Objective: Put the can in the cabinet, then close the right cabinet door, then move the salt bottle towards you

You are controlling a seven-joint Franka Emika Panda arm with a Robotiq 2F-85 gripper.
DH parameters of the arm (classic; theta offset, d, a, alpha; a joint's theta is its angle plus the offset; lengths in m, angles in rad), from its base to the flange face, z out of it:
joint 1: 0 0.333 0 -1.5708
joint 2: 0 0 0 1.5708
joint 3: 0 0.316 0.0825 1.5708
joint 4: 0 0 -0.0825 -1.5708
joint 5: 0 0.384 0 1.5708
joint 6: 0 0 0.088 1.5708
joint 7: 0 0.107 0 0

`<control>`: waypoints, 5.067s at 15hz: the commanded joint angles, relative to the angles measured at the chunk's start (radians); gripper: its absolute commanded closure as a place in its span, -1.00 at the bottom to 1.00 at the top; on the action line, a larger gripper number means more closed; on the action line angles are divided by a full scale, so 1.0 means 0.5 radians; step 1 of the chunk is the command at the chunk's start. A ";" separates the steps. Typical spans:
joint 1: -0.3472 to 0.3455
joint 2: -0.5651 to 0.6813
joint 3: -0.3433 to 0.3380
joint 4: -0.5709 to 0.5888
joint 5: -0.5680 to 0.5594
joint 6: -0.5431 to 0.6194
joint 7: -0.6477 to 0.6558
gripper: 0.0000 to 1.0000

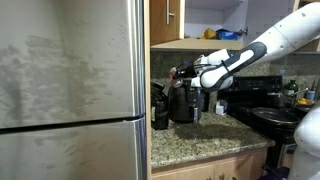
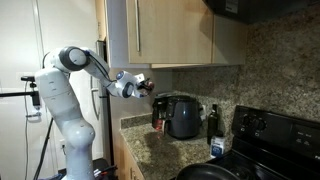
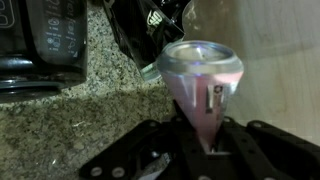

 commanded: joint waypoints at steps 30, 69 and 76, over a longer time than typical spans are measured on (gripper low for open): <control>0.748 -0.424 -0.665 -0.412 -0.513 0.001 0.864 0.89; -1.551 -0.208 0.415 1.259 0.964 -0.283 0.972 0.89; -1.839 -0.115 0.581 1.537 0.944 -1.186 1.565 0.89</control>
